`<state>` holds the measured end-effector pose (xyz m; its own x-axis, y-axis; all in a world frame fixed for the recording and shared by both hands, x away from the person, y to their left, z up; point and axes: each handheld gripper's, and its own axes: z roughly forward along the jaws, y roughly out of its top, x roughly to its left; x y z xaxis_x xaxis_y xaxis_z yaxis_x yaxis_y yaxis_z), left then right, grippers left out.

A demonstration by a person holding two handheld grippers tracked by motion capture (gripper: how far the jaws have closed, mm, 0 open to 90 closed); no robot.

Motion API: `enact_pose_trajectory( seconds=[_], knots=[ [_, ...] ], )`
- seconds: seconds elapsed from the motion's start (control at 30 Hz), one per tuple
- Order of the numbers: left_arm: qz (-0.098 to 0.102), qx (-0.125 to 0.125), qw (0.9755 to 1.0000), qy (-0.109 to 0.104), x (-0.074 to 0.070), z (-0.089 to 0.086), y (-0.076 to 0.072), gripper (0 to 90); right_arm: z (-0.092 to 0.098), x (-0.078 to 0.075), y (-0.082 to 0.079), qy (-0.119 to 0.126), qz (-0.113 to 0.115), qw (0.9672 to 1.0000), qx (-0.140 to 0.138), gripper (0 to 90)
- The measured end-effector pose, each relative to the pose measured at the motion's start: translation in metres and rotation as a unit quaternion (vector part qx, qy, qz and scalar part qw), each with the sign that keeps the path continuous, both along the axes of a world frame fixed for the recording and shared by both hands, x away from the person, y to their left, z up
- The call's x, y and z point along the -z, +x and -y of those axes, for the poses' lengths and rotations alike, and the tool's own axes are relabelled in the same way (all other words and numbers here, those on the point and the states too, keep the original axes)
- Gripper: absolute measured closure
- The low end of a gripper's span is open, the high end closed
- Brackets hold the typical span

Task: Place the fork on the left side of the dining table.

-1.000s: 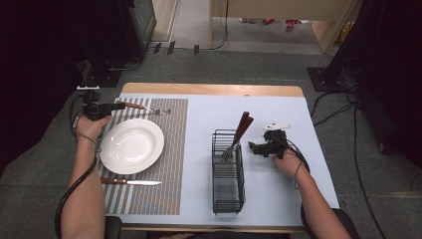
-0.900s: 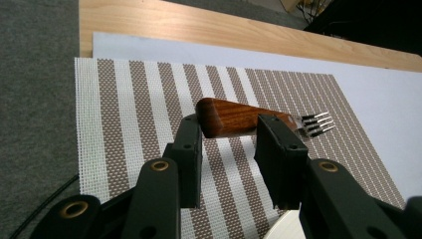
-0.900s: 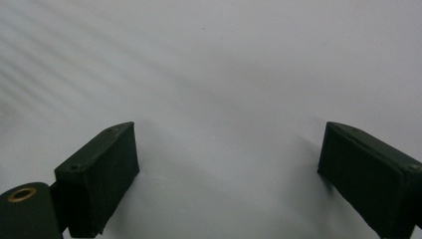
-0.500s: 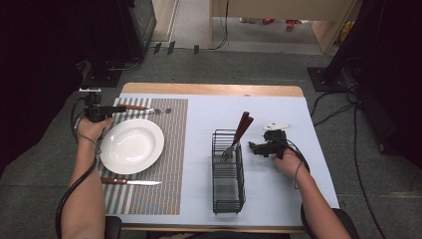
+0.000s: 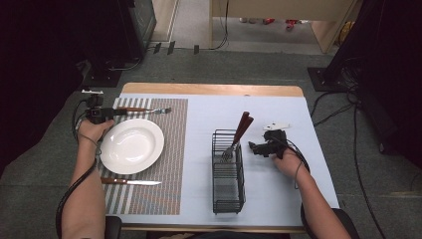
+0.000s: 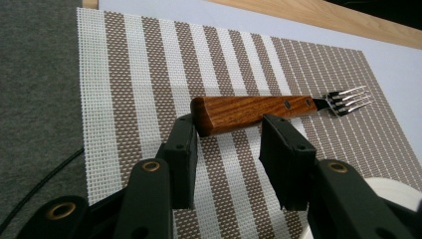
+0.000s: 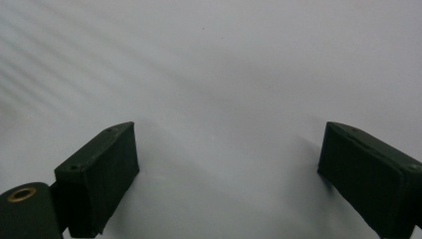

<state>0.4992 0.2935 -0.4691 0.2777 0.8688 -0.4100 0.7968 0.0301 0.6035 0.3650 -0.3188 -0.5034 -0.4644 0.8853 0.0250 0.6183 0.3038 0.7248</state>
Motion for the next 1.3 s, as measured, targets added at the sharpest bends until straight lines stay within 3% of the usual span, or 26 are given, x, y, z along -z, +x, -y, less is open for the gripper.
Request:
enact_pose_trajectory(
  seconds=[0.47, 0.73, 1.17, 1.3],
  knots=[
    [-0.035, -0.002, 0.9992, 0.017, 0.002, 0.004, 0.010, 57.5, 0.000, 0.000, 0.000, 0.000, 0.000, 1.0000, 0.000, 8.1],
    [-0.037, 0.001, 0.9987, 0.033, 0.003, 0.006, 0.017, 55.9, 0.000, 0.000, 0.000, 0.001, -0.001, 1.0000, 0.000, 8.1],
    [-0.029, -0.003, 0.9985, 0.046, 0.000, 0.004, 0.016, 47.8, 0.000, 0.000, 0.000, 0.001, -0.001, 1.0000, 0.000, 8.0],
    [-0.015, -0.005, 0.9990, 0.041, -0.006, 0.004, 0.013, 48.0, 0.000, 0.000, 0.000, 0.001, -0.001, 1.0000, 0.000, 8.0]
  ],
)
